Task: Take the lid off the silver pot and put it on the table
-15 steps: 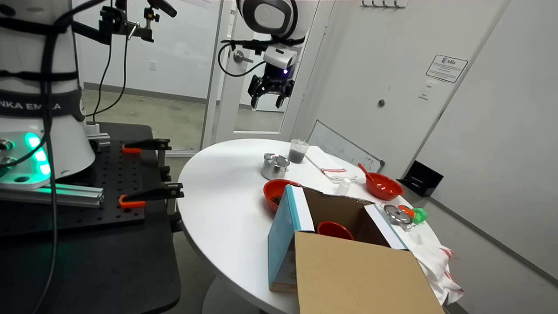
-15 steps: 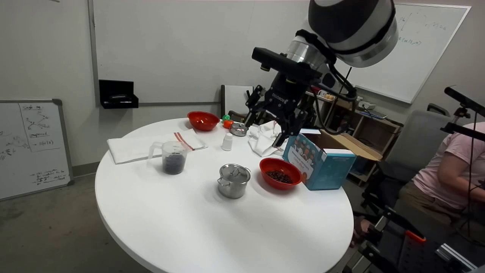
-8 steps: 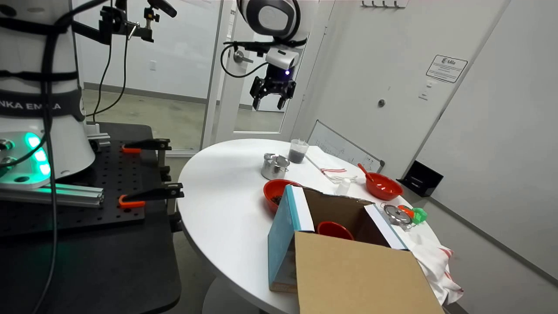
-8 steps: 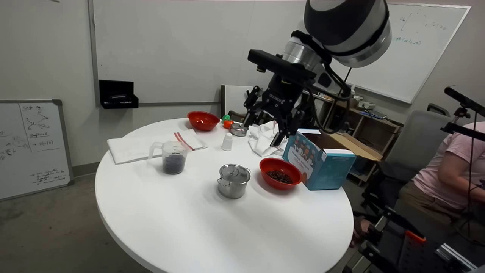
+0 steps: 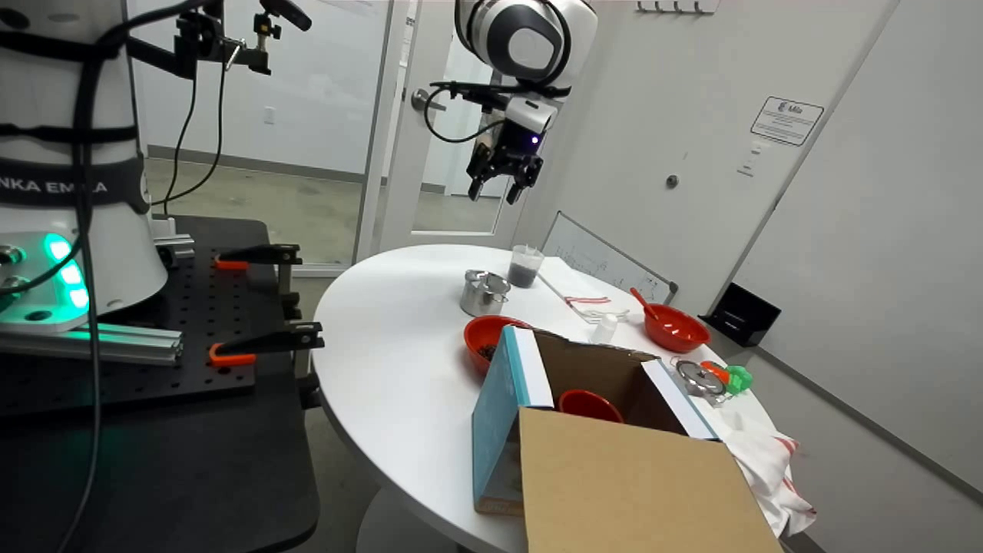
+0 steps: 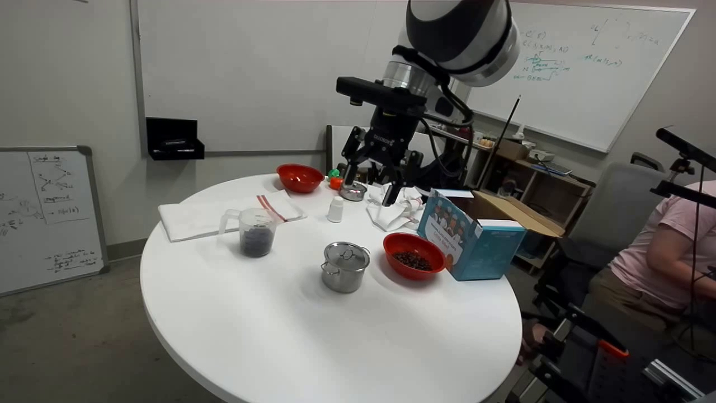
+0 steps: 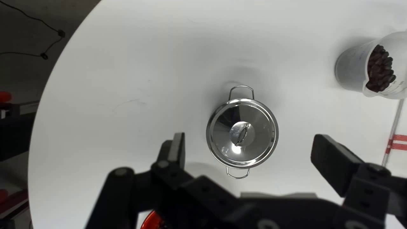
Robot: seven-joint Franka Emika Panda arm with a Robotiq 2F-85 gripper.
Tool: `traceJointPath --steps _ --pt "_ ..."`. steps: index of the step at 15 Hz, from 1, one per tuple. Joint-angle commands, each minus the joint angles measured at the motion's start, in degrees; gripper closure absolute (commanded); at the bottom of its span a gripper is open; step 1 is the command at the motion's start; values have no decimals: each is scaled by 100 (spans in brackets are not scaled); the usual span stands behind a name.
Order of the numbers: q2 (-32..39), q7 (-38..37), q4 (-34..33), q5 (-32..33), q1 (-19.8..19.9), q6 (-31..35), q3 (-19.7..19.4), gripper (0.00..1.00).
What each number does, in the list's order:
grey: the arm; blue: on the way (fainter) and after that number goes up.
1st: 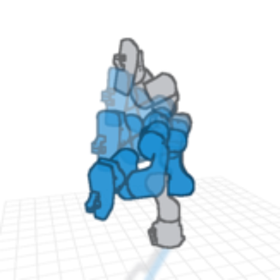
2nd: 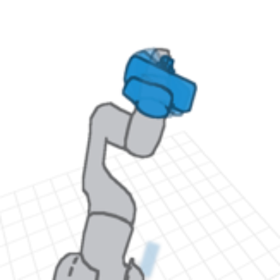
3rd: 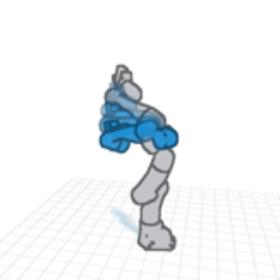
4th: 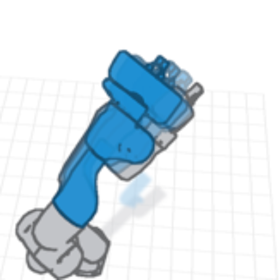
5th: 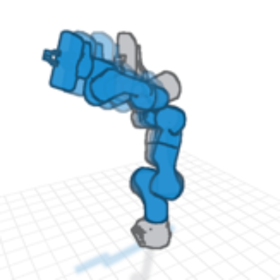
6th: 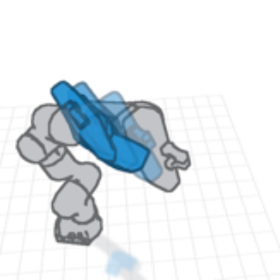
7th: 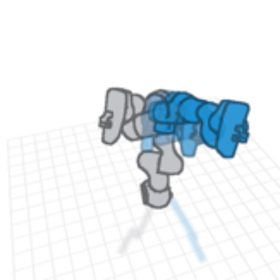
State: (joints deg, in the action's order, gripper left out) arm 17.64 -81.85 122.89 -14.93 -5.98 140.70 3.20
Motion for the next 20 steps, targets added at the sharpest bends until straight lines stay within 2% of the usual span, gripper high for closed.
traceJointPath --steps 1,9,11,20 --pt "589 -240 -698 71 -97 -353 -113 0" --pt "1413 -212 -1044 -180 77 -75 -314 0" --pt "1579 -192 -1129 -167 87 187 -368 0" --pt "2136 -280 -1397 96 -193 538 -529 0"
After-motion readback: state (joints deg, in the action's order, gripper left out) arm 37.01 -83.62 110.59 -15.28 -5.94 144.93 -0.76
